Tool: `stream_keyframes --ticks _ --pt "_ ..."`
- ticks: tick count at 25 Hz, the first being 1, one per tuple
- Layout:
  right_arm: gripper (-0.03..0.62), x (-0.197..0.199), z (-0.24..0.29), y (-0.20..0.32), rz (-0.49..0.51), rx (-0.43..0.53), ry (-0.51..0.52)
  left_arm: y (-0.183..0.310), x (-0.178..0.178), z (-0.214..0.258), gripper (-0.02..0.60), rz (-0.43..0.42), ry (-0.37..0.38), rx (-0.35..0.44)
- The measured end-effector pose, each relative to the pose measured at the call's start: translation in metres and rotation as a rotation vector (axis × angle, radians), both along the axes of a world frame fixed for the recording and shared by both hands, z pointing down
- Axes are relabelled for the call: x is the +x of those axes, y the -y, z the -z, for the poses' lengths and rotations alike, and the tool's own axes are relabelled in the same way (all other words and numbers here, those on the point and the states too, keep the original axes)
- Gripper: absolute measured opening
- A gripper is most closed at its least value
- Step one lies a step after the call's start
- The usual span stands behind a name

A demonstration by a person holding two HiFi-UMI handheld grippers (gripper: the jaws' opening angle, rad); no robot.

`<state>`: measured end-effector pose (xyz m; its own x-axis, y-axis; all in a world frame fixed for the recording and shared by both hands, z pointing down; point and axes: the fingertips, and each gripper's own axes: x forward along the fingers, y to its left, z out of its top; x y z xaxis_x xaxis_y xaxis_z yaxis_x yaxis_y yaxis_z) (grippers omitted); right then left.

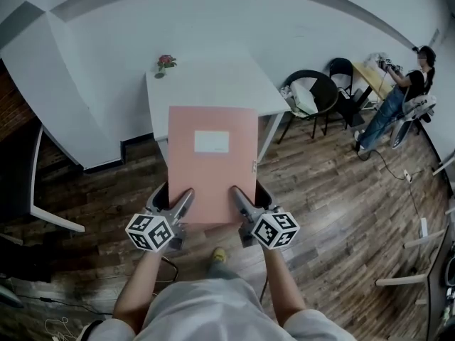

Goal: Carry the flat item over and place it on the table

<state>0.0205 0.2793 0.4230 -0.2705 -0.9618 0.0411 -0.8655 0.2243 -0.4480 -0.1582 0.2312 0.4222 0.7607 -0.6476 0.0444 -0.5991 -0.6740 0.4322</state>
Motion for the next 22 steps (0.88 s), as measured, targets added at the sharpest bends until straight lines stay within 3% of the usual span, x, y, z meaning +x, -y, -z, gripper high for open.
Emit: stream_keyframes --ticks 10,22 --pt "0.337 0.078 0.002 0.105 0.043 0.001 0.023 0.097 0.076 0.006 0.353 0.043 0.021 0.003" --pt "0.337 0.108 0.004 0.16 0.063 0.018 0.026 0.149 0.106 0.01 0.353 0.067 0.032 0.017"
